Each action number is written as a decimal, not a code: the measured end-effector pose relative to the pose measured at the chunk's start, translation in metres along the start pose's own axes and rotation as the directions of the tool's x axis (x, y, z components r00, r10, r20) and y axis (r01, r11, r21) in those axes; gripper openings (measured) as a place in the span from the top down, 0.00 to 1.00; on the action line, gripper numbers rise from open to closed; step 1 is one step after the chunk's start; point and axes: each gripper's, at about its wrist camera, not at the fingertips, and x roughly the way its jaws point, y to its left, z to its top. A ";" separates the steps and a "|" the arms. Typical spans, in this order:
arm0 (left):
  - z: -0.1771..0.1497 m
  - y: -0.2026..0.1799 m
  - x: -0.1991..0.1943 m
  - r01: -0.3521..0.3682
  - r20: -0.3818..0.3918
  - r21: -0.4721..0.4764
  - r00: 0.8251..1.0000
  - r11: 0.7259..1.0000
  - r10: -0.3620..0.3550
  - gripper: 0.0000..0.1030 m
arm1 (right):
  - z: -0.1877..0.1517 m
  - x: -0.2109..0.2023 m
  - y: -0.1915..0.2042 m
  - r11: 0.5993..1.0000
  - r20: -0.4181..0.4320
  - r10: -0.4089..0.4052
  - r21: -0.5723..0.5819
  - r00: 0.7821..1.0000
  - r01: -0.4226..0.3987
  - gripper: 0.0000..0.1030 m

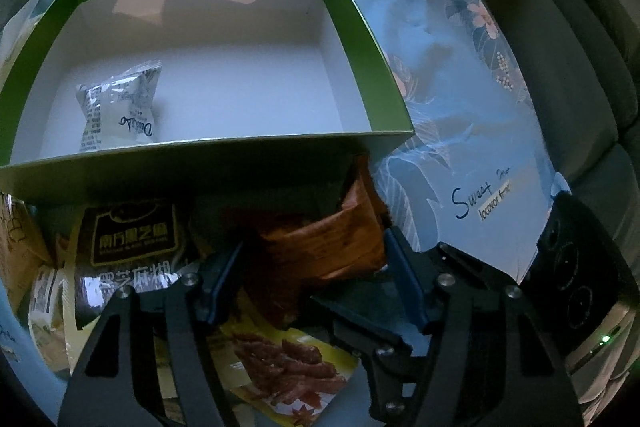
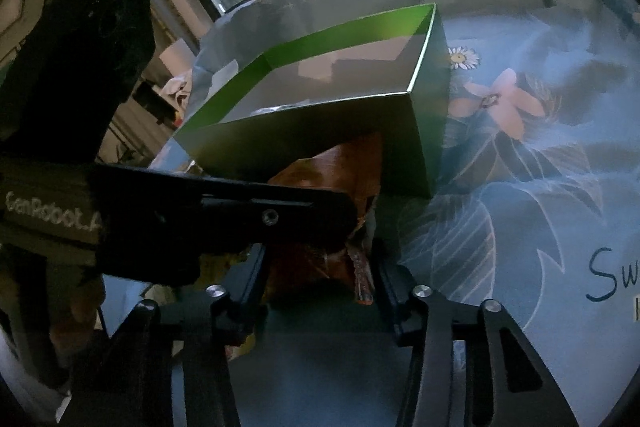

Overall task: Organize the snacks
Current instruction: 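Grasp the orange-brown snack bag with the left gripper, then carry the orange-brown bag into the box and open the left gripper, then move the left tool back toward the yellow-and-white snack bag, then grasp the yellow-and-white snack bag with the left gripper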

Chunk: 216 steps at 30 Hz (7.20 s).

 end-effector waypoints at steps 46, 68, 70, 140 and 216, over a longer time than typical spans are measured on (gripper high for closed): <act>0.061 0.040 -0.100 0.040 0.424 0.023 0.905 0.999 -0.046 0.40 | 0.107 -0.002 0.066 0.959 0.239 -0.025 -0.269 0.971 0.091 0.66; 0.081 0.080 -0.057 0.069 0.333 -0.048 0.942 0.996 -0.050 0.40 | 0.114 0.049 0.050 0.974 0.103 -0.065 -0.211 0.993 0.085 0.66; 0.080 0.082 -0.055 0.070 0.326 -0.052 0.944 0.996 -0.049 0.40 | 0.114 0.050 0.049 0.975 0.094 -0.069 -0.205 0.993 0.087 0.66; -0.020 0.107 -0.131 0.034 0.324 -0.191 0.946 0.981 0.031 0.00 | 0.048 -0.047 0.057 0.994 0.135 -0.051 -0.093 0.990 0.064 0.40; -0.050 0.111 -0.073 0.310 0.138 -0.329 0.950 0.892 -0.279 0.78 | -0.011 0.021 0.114 0.875 0.060 -0.117 -0.466 0.991 0.131 0.86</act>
